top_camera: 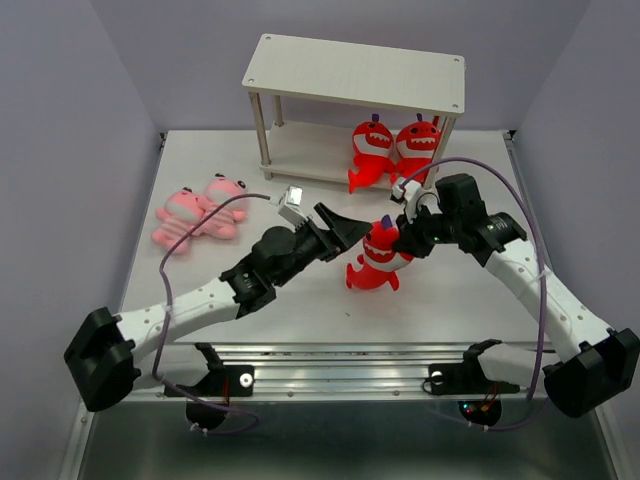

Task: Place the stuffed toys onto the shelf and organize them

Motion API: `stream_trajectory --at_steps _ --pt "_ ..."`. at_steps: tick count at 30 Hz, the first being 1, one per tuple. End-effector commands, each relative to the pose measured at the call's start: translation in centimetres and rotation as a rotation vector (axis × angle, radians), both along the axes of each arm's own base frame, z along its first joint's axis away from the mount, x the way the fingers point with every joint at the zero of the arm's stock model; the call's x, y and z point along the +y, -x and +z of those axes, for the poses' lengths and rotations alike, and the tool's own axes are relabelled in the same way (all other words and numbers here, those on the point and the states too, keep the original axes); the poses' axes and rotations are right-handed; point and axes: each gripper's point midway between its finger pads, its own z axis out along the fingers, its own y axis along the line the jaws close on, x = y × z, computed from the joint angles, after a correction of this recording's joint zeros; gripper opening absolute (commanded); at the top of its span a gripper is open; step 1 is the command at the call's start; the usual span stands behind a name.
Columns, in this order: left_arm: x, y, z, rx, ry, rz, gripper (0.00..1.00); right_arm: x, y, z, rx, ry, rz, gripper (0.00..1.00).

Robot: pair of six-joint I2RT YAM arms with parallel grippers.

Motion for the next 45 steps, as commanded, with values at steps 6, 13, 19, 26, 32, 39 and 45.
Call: stream_trajectory --at_steps 6,13,19,26,32,39,45 --pt "3.1 6.1 1.6 -0.587 -0.269 -0.283 0.89 0.2 1.3 4.5 0.022 -0.133 0.094 0.01" --pt "4.4 8.1 -0.8 -0.647 -0.351 -0.333 0.89 -0.1 1.2 9.0 0.080 -0.283 0.166 0.01" --pt "2.7 8.1 -1.9 -0.669 -0.417 -0.373 0.89 -0.5 1.3 9.5 0.144 -0.338 0.196 0.01" --pt "0.9 8.0 -1.9 -0.734 -0.501 -0.371 0.89 -0.3 2.3 8.5 0.192 -0.359 0.218 0.01" --pt "0.2 6.7 -2.5 -0.774 -0.612 -0.321 0.89 -0.1 2.7 8.3 0.216 -0.377 0.231 0.01" --pt "0.4 6.0 -2.8 -0.788 -0.645 -0.285 0.83 0.1 3.0 8.5 0.230 -0.396 0.239 0.01" --pt "0.0 6.7 -4.1 -0.744 -0.610 -0.319 0.61 0.4 2.8 8.9 0.236 -0.422 0.238 0.01"
